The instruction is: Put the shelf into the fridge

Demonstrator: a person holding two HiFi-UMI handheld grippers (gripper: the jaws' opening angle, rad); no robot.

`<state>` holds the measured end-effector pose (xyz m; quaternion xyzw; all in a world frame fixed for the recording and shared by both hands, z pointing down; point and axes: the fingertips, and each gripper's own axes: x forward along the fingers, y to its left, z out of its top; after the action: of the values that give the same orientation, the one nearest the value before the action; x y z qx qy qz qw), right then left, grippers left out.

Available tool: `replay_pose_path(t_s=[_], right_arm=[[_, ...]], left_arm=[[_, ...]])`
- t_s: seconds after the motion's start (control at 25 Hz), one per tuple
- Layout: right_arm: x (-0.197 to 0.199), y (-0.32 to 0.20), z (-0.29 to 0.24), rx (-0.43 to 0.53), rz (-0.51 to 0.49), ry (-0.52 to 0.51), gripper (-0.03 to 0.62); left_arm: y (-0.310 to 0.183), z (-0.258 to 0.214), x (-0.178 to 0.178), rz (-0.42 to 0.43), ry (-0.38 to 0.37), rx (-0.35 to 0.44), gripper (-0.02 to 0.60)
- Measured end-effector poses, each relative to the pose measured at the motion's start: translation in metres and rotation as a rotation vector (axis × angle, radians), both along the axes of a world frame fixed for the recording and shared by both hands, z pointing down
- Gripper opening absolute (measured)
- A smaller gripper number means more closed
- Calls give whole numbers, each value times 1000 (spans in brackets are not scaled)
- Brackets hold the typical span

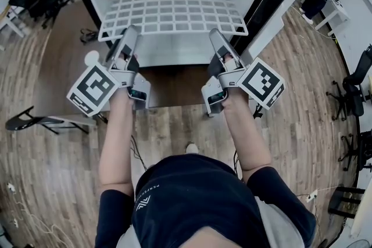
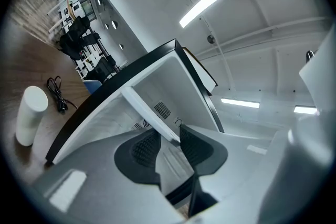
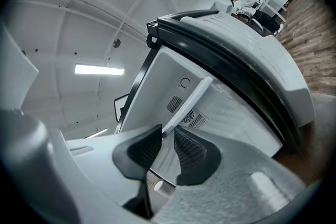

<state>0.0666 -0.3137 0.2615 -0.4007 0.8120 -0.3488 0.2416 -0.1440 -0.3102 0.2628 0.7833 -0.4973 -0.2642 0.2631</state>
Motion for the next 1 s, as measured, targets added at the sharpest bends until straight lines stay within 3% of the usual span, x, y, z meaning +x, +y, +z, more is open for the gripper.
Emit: replay_pose_path(t_s=[0.4, 0.56, 0.84, 1.0], right_arm=[[-1, -28, 2, -12, -3, 18, 80], [-4, -31, 1, -13, -5, 22, 81], [-5, -37, 2, -17, -2, 34, 84], [-5, -38, 2, -19, -3, 35, 84]], left_arm=[[-28, -1, -1, -11, -4, 17, 133], [-31, -1, -1, -7, 53, 29, 135], [-36, -2, -6, -34, -7, 38, 135], [-38, -3, -5, -17, 8, 48, 137]])
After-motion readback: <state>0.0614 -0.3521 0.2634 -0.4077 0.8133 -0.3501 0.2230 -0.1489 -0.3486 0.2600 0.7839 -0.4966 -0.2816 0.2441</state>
